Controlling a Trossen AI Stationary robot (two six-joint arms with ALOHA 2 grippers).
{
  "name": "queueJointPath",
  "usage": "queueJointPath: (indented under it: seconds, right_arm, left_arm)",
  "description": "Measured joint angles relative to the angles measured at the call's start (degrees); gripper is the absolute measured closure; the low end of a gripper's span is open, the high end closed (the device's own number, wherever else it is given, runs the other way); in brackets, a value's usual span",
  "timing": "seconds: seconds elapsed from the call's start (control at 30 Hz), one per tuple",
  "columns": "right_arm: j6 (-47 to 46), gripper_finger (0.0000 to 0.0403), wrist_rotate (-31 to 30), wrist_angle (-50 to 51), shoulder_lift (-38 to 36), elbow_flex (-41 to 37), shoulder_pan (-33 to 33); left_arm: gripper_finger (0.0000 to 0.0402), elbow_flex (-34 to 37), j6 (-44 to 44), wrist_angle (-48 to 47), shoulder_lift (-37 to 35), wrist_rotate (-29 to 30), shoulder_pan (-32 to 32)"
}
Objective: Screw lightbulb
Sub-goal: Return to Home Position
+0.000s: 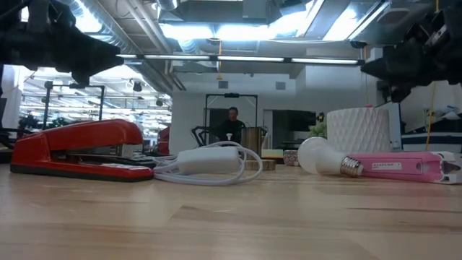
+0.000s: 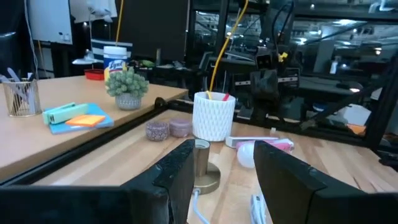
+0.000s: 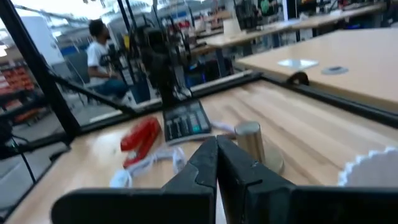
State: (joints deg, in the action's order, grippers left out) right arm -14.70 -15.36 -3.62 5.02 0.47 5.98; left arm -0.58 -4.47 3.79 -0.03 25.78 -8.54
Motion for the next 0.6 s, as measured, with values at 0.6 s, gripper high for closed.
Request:
queueJointPath:
  seconds: [0.6]
  right_arm:
    - [0.0, 0.0395, 0.2, 0.2, -4.9, 0.0, -1.3]
  left_arm:
    - [0.0247, 0.0, 0.0, 0.0, 0.3, 0.0, 0.0]
